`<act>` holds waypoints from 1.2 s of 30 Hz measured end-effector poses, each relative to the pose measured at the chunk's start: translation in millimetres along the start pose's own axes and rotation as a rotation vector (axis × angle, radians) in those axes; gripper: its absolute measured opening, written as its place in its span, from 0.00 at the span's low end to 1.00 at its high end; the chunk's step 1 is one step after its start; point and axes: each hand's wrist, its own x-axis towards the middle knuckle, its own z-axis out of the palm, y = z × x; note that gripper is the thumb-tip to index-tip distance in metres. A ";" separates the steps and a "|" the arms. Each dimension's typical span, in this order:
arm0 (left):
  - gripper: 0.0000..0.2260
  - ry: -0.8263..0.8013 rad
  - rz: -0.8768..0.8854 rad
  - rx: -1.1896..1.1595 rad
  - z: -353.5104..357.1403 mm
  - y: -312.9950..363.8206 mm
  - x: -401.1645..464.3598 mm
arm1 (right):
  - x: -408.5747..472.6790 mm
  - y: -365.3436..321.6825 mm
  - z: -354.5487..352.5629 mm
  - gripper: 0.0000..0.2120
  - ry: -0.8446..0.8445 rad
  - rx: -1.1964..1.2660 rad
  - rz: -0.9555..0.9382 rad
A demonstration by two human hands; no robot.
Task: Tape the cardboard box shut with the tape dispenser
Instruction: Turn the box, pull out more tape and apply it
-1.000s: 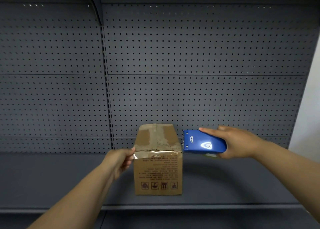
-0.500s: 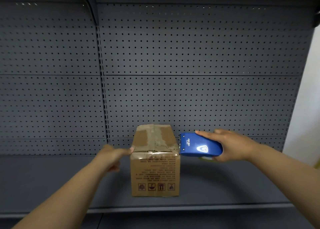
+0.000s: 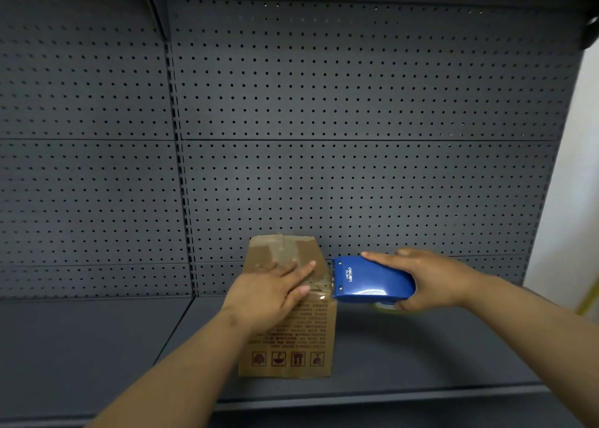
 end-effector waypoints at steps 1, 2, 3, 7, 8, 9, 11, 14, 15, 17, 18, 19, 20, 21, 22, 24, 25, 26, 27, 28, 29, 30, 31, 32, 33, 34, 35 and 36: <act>0.34 0.032 0.001 0.018 3.5 -1.0 0.3 | -0.1 1.3 0.6 0.41 -0.019 0.005 0.003; 0.35 0.056 0.006 0.033 5.8 -1.7 0.3 | -0.3 3.5 1.1 0.41 -0.043 0.017 0.010; 0.36 0.066 0.004 0.042 7.2 -2.2 -0.1 | -0.7 5.8 1.5 0.42 -0.069 0.037 0.015; 0.39 0.079 -0.009 0.031 12.9 -7.1 -1.4 | -1.9 10.9 0.2 0.43 -0.119 0.091 0.005; 0.40 0.080 -0.009 0.027 14.5 -8.6 -1.2 | -2.0 11.3 -0.5 0.44 -0.129 0.102 0.007; 0.41 0.084 -0.008 0.024 16.0 -9.7 -0.7 | -1.8 11.2 -1.5 0.44 -0.138 0.113 0.008; 0.42 0.085 -0.008 0.024 17.9 -11.0 -0.1 | -1.1 11.8 -2.9 0.44 -0.149 0.121 0.006; 0.42 0.092 -0.007 0.014 17.6 -11.8 -1.0 | -2.0 14.5 -3.0 0.44 -0.153 0.139 0.009; 0.42 0.094 -0.006 0.015 17.3 -11.7 -1.2 | -3.3 15.6 -2.3 0.44 -0.155 0.138 0.012; 0.42 0.096 -0.005 0.014 17.1 -11.4 -0.9 | -5.9 16.1 -1.1 0.45 -0.158 0.136 0.018; 0.42 0.094 -0.007 0.016 17.0 -10.9 -0.6 | -6.3 16.0 -0.7 0.44 -0.156 0.129 0.018; 0.42 0.093 -0.009 0.018 17.1 -10.9 -0.4 | -6.1 15.4 -0.9 0.44 -0.155 0.124 0.016; 0.42 0.096 -0.011 0.017 17.4 -11.4 -0.5 | -6.1 15.3 -1.5 0.44 -0.156 0.122 0.016; 0.41 0.098 -0.013 0.015 17.3 -11.9 -1.2 | -7.1 16.4 -1.9 0.44 -0.157 0.121 0.013; 0.41 0.097 -0.015 0.012 17.1 -12.3 -1.7 | -9.1 18.7 -2.7 0.44 -0.161 0.113 0.009; 0.41 0.098 -0.019 0.008 17.2 -12.4 -1.6 | -15.9 27.7 -6.5 0.44 -0.172 0.092 0.016; 0.41 0.099 -0.019 0.011 17.3 -11.7 -0.9 | -19.4 32.0 -8.9 0.44 -0.181 0.082 0.032; 0.41 0.096 -0.017 0.016 16.9 -10.5 0.1 | -21.8 33.9 -12.1 0.43 -0.192 0.074 0.047; 0.41 0.092 -0.015 0.020 16.5 -9.0 1.2 | -22.6 34.2 -14.8 0.43 -0.204 0.061 0.059; 0.41 0.092 -0.013 0.024 16.6 -7.7 2.1 | -21.4 32.0 -17.7 0.42 -0.208 0.037 0.065; 0.42 0.094 -0.014 0.026 16.7 -7.0 2.6 | -18.2 26.9 -21.0 0.41 -0.210 0.003 0.067; 0.43 0.094 -0.017 0.028 16.6 -6.7 2.4 | -14.2 18.9 -25.3 0.40 -0.215 -0.039 0.059; 0.43 0.095 -0.019 0.033 16.1 -6.6 1.8 | -9.5 10.1 -30.1 0.41 -0.232 -0.084 0.046; 0.42 0.096 -0.019 0.037 16.0 -6.6 1.3 | -4.5 1.2 -35.5 0.41 -0.271 -0.127 0.042; 0.41 0.097 -0.018 0.039 15.7 -6.3 0.9 | 1.0 -7.3 -41.6 0.41 -0.322 -0.161 0.041; 0.41 0.097 -0.017 0.040 14.9 -5.4 0.6 | 6.9 -15.6 -47.6 0.42 -0.375 -0.191 0.045; 0.40 0.094 -0.016 0.040 14.5 -4.9 0.7 | 13.1 -24.4 -52.9 0.41 -0.422 -0.217 0.054; 0.39 0.092 -0.017 0.038 13.9 -4.5 0.5 | 19.4 -34.1 -58.0 0.41 -0.463 -0.244 0.070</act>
